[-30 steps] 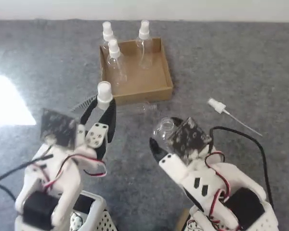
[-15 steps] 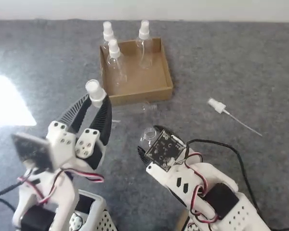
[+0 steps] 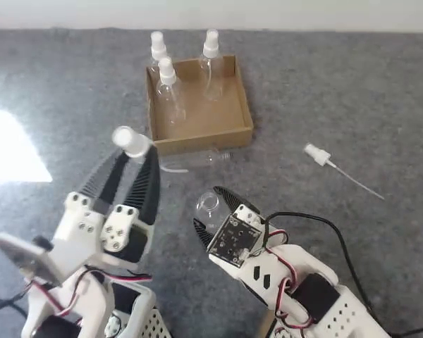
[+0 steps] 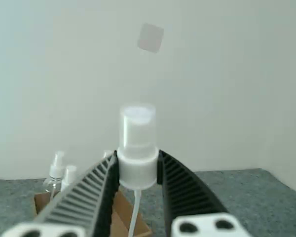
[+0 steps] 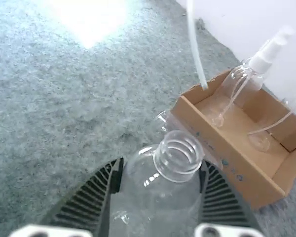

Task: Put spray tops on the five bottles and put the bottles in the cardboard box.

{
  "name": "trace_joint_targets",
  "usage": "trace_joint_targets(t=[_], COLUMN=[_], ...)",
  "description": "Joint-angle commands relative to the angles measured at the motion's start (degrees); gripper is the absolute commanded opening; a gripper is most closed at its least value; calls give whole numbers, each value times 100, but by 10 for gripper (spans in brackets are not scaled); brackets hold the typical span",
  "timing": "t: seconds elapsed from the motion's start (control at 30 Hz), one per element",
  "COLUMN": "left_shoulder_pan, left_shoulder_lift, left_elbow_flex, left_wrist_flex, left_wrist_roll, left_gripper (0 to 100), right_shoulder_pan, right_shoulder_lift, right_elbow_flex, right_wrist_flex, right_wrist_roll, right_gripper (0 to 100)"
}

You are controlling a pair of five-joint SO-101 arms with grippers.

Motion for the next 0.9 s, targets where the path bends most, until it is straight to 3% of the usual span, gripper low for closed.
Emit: trace_joint_targets(t=[0.0,0.2,0.87], left_shoulder_pan=[519,985,993], left_shoulder_lift=[-26,-35,-378], left_elbow_flex=[101,119,-268], left_wrist_flex=[-114,176,651], left_wrist_roll=[-18,-185,-466], left_gripper=[12,12,12], right_shoulder_pan=[-224,-224,-207], right_shoulder_lift=[-136,-136,-136], right_elbow_flex=[-62,-62,202], right_wrist_flex=[-145,-136,-145], right_wrist_roll=[88,88,571], right_gripper=[147,147,147])
